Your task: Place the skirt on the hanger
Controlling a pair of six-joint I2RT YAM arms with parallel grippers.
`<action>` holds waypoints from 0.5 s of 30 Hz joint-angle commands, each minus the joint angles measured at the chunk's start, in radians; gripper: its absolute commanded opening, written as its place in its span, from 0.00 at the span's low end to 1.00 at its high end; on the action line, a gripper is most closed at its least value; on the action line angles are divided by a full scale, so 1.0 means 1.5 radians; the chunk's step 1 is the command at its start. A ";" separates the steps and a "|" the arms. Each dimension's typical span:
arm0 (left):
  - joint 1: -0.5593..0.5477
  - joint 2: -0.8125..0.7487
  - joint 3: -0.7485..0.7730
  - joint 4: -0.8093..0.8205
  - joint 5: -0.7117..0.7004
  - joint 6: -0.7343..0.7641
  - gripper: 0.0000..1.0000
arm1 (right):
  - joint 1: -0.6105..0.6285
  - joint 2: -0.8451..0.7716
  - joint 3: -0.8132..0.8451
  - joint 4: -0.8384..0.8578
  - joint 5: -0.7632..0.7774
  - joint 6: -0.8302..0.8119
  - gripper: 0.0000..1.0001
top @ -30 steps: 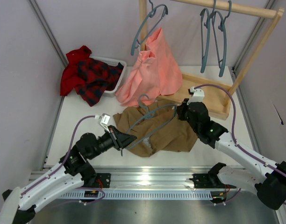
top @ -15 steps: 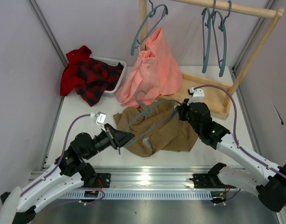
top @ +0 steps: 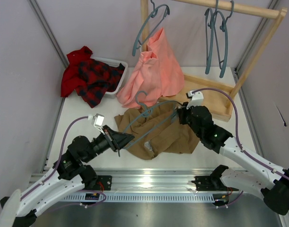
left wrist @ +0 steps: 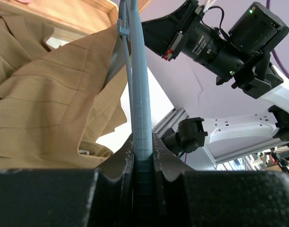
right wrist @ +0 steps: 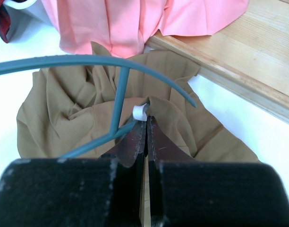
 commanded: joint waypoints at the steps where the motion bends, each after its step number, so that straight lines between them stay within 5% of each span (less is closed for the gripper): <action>1: -0.003 -0.010 0.046 0.041 -0.019 0.031 0.00 | 0.014 -0.021 0.005 0.000 -0.007 -0.010 0.00; 15: -0.004 -0.059 0.035 0.086 0.028 0.057 0.00 | 0.015 -0.012 0.023 -0.059 0.011 -0.006 0.00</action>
